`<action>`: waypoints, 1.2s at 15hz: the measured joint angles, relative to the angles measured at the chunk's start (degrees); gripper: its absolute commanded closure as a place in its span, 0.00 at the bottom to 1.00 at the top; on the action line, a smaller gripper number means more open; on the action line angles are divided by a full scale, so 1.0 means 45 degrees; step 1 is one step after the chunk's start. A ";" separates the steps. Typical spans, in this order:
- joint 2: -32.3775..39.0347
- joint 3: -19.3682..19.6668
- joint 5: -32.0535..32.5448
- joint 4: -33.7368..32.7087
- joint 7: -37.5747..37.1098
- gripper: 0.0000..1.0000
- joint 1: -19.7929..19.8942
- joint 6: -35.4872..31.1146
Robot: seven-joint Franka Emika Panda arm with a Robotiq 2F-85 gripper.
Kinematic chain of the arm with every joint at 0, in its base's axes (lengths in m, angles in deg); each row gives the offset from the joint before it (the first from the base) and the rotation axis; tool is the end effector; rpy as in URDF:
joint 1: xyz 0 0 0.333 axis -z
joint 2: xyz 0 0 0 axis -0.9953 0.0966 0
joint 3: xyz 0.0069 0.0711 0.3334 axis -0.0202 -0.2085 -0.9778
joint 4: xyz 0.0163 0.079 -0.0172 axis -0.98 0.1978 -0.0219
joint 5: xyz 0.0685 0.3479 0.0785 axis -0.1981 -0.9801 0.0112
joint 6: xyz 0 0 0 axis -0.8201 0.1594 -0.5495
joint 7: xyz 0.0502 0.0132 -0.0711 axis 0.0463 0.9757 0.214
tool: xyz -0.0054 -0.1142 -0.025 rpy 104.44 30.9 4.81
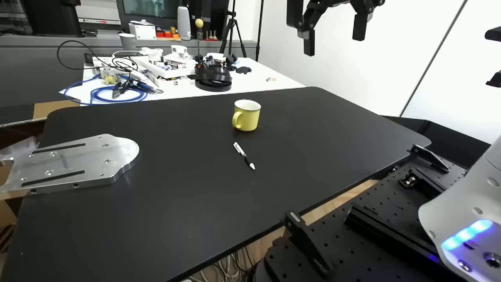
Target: Put the pen in the mug
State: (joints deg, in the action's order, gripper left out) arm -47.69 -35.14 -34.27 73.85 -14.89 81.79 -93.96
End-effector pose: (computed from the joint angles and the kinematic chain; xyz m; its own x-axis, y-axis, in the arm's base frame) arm 0.2540 0.1627 0.4215 0.9692 -0.2454 0.0199 -0.2395 -0.9210 0.3073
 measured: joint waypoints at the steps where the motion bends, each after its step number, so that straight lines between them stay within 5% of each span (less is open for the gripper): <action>1: -0.0001 0.0000 0.0000 0.0000 0.0000 0.00 0.0000 0.0000; 13: 0.0045 0.0162 0.0189 -0.0002 -0.0001 0.00 -0.0132 -0.0018; 18: 0.1289 0.1159 0.1266 -0.0348 0.0094 0.00 0.0145 -0.2095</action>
State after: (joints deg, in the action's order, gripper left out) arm -41.89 -29.92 -28.57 72.28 -14.46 82.44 -103.39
